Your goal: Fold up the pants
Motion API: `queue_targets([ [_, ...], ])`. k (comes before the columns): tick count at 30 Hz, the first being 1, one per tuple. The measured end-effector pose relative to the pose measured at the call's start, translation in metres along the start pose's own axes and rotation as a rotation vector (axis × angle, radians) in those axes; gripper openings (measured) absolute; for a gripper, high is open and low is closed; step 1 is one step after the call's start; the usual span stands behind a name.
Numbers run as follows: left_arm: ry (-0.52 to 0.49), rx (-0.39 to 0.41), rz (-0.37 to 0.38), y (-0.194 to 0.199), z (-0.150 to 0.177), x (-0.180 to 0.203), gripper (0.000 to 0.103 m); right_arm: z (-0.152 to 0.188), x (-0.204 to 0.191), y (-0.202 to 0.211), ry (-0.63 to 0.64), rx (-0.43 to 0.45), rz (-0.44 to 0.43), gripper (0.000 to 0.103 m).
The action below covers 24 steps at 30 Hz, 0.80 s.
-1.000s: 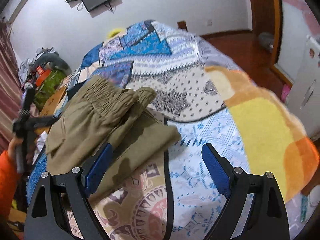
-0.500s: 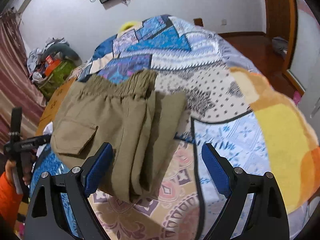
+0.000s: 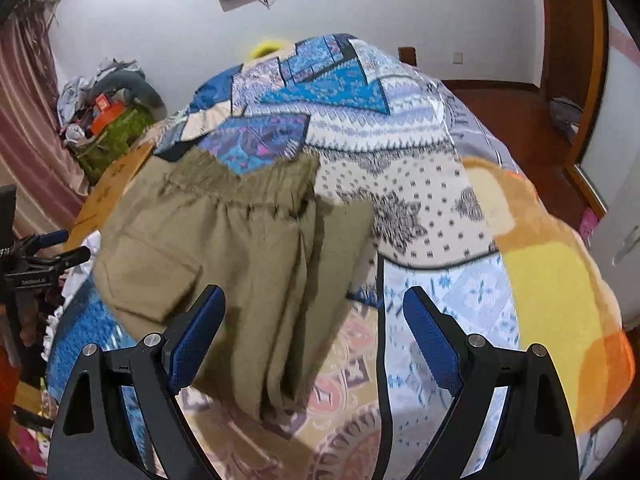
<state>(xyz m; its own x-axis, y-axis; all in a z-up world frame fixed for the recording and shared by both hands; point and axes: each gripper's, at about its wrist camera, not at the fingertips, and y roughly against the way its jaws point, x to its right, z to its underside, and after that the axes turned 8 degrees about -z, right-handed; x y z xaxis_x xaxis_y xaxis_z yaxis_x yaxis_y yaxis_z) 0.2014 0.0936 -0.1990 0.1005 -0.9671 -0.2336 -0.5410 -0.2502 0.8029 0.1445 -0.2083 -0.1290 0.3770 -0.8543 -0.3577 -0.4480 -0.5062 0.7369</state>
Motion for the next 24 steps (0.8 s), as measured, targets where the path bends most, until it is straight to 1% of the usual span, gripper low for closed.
queue_targets([
  [2,-0.013,0.024,0.032,0.005,-0.015,0.007,0.103,-0.010,-0.001,0.002,0.003,0.029,-0.014,0.089],
  [5,-0.034,0.044,0.099,0.005,-0.041,0.023,0.103,-0.024,-0.001,-0.002,0.000,0.054,-0.030,0.089],
  [6,-0.042,0.040,0.125,0.000,-0.051,0.030,0.103,-0.029,-0.001,-0.005,0.000,0.055,-0.030,0.089],
  [9,-0.038,0.005,0.159,-0.017,-0.072,0.048,0.103,-0.038,-0.003,-0.016,0.017,0.038,-0.055,0.087],
  [10,-0.028,-0.010,0.163,-0.020,-0.074,0.054,0.101,-0.041,-0.004,-0.022,0.028,0.019,-0.056,0.084],
  [11,-0.016,-0.039,0.190,-0.028,-0.080,0.060,0.093,-0.043,-0.005,-0.029,0.040,-0.008,-0.064,0.081],
  [12,-0.012,-0.059,0.222,-0.033,-0.083,0.065,0.090,-0.044,-0.005,-0.034,0.049,-0.028,-0.076,0.081],
  [13,-0.013,-0.072,0.244,-0.037,-0.085,0.069,0.086,-0.045,-0.005,-0.041,0.057,-0.050,-0.096,0.077],
  [15,-0.034,-0.076,0.249,-0.044,-0.088,0.079,0.083,-0.046,-0.005,-0.054,0.070,-0.084,-0.110,0.067],
  [16,-0.049,-0.077,0.242,-0.047,-0.087,0.084,0.083,-0.046,-0.004,-0.061,0.073,-0.103,-0.111,0.059],
  [17,-0.064,-0.080,0.229,-0.050,-0.086,0.089,0.083,-0.046,-0.002,-0.066,0.067,-0.116,-0.116,0.055],
  [18,-0.075,-0.083,0.219,-0.054,-0.083,0.091,0.083,-0.046,0.000,-0.071,0.049,-0.129,-0.129,0.054],
  [20,-0.087,-0.084,0.207,-0.058,-0.079,0.094,0.083,-0.046,0.005,-0.072,0.021,-0.126,-0.168,0.049],
  [21,-0.091,-0.082,0.203,-0.060,-0.076,0.093,0.083,-0.046,0.006,-0.071,0.024,-0.124,-0.171,0.048],
  [23,-0.088,-0.080,0.200,-0.064,-0.072,0.090,0.084,-0.045,0.006,-0.070,0.046,-0.121,-0.167,0.041],
  [24,-0.090,-0.074,0.193,-0.065,-0.071,0.088,0.084,-0.045,0.006,-0.070,0.052,-0.123,-0.165,0.040],
])
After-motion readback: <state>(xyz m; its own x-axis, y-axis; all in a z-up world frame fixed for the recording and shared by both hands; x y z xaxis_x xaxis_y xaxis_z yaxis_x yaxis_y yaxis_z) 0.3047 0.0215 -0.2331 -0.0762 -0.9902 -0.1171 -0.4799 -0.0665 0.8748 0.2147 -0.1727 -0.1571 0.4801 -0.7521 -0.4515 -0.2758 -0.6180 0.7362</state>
